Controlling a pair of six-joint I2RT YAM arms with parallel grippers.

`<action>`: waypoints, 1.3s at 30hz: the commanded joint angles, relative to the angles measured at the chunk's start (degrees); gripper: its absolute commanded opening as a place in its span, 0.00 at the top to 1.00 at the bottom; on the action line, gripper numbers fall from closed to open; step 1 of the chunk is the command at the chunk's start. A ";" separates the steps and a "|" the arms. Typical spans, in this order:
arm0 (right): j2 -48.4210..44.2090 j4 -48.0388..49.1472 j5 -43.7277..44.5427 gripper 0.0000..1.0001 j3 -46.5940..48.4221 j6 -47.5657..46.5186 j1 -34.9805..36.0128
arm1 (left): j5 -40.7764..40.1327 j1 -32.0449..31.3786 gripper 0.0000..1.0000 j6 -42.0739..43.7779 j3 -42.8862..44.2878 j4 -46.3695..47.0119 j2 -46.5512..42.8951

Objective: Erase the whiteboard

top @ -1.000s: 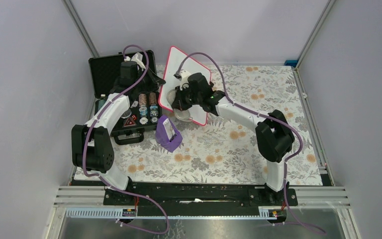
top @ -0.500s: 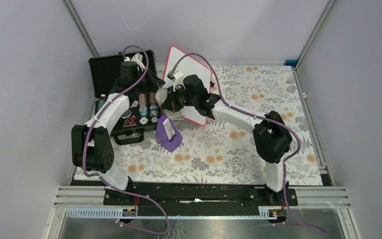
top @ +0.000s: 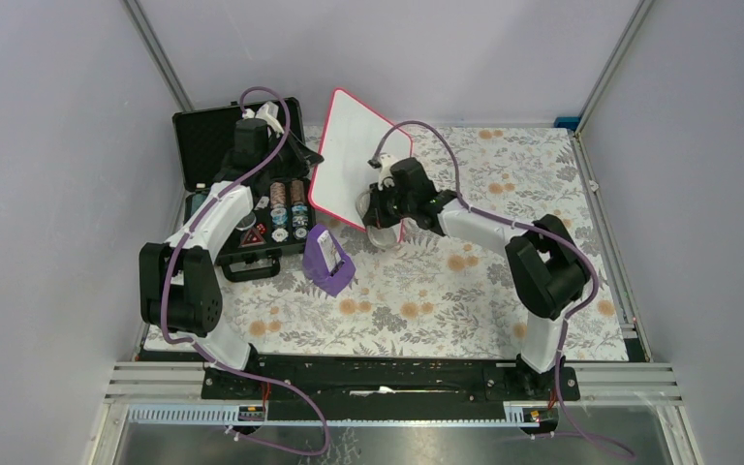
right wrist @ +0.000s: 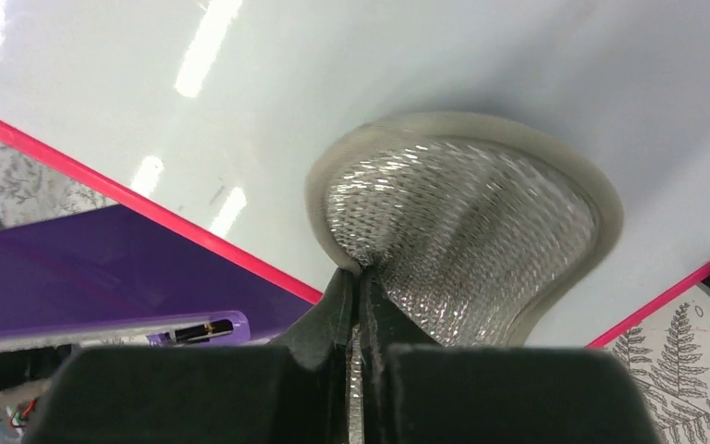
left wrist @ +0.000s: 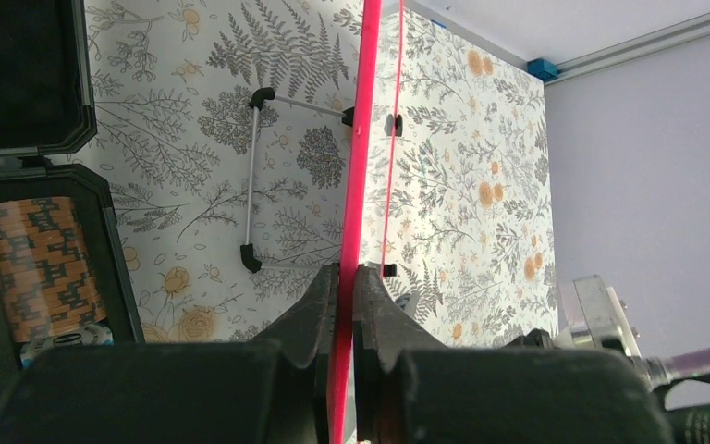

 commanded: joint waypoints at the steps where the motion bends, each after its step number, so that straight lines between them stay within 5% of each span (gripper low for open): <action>1: 3.78 -9.35 3.84 1.00 10.81 -3.30 6.77 | 7.33 -3.59 1.00 -2.57 -0.70 -1.43 -1.12; 10: 7.65 -8.36 5.38 1.00 23.27 -2.04 10.03 | 7.17 -3.59 1.00 -2.56 -0.85 -1.46 -0.56; 23: 3.69 3.67 4.16 1.00 0.21 10.07 -7.19 | 7.83 -3.77 1.00 -1.97 0.37 -1.45 1.45; 35: -7.49 5.52 4.60 1.00 -8.60 8.40 -9.05 | 11.02 -1.19 1.00 -1.60 2.55 0.56 6.22; 39: -11.69 0.59 6.37 1.00 -10.24 6.55 -9.01 | 9.89 -1.11 0.81 -0.54 2.81 -0.66 5.95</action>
